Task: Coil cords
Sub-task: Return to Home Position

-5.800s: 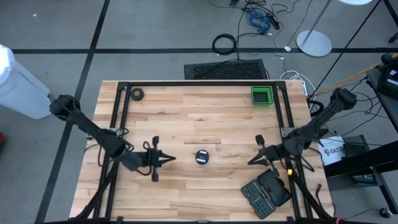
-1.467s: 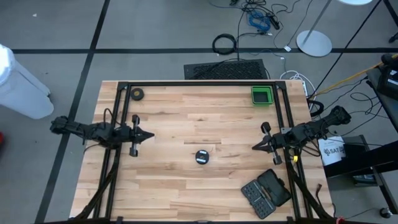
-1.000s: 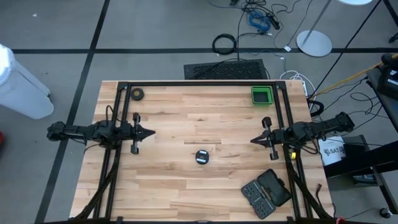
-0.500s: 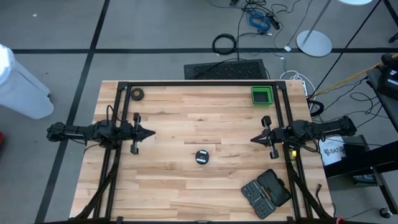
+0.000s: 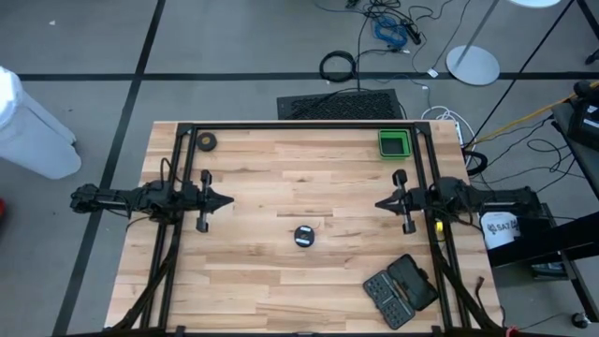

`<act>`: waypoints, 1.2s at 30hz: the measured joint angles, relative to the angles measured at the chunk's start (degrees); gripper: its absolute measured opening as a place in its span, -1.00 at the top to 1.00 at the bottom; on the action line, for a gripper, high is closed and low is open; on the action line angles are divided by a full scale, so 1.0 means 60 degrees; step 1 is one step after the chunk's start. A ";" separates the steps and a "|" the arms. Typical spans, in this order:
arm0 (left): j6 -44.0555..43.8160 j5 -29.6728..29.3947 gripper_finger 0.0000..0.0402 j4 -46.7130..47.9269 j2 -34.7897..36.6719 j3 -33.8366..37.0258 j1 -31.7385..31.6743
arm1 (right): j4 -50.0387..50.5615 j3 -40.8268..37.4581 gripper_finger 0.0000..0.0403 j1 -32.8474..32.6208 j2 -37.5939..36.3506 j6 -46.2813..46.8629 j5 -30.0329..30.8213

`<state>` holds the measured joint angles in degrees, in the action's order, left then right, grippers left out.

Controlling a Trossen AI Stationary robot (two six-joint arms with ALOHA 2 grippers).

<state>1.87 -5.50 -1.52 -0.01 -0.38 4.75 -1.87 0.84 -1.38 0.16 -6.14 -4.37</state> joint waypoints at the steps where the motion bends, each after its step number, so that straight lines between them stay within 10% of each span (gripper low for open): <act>1: -0.0002 0.0007 0.99 0.0004 0.0000 0.0000 0.0000 | -0.0016 0.0000 1.00 0.0129 0.0000 -0.0048 -0.0132; 36: 0.0506 0.0593 0.99 0.0135 0.0000 0.0000 -0.0004 | -0.0090 0.0004 1.00 0.1092 0.0176 0.0726 -0.1008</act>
<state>4.90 -1.94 -0.71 -0.01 -0.38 4.73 -2.42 0.86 5.17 1.22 -1.78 -10.42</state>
